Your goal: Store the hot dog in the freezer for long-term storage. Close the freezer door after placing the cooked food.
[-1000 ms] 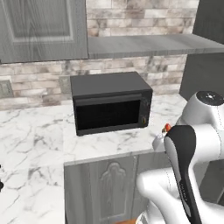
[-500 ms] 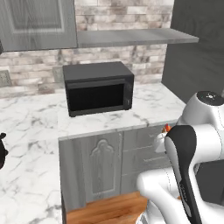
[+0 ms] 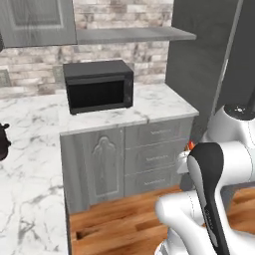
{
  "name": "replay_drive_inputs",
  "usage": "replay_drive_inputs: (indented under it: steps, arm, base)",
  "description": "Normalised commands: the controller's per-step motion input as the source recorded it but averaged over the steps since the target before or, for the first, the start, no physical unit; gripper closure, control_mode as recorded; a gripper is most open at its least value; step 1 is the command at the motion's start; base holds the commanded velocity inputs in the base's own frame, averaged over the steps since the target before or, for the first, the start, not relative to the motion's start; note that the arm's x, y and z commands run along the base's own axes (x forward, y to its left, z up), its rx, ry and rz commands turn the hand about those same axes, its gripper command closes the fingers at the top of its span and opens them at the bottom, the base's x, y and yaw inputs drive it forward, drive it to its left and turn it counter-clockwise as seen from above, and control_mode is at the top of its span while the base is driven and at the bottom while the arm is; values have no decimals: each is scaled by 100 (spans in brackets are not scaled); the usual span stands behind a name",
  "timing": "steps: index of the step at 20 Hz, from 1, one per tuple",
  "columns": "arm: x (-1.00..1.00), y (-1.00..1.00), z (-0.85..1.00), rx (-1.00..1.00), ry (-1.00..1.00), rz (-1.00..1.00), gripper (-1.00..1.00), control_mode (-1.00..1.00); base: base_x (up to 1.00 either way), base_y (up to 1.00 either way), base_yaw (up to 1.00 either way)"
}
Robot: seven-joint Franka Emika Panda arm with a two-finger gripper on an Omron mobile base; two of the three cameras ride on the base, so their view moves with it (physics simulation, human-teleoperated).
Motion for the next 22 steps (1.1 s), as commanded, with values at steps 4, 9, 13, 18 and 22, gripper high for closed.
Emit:
replay_drive_inputs:
  steps: [4,9,13,18,22]
  arm:
    - [0,0,0,0,0,0,100,100]
    - [0,0,0,0,0,0,100,100]
    - [0,0,0,0,0,0,100,100]
    - [0,0,0,0,0,0,100,100]
    - [0,0,0,0,0,0,100,100]
  base:
    - [-79,-20,-9]
    - [-62,-37,-33]
    - [-36,-54,-59]
    - [-12,-62,-70]
    - [0,-64,-78]
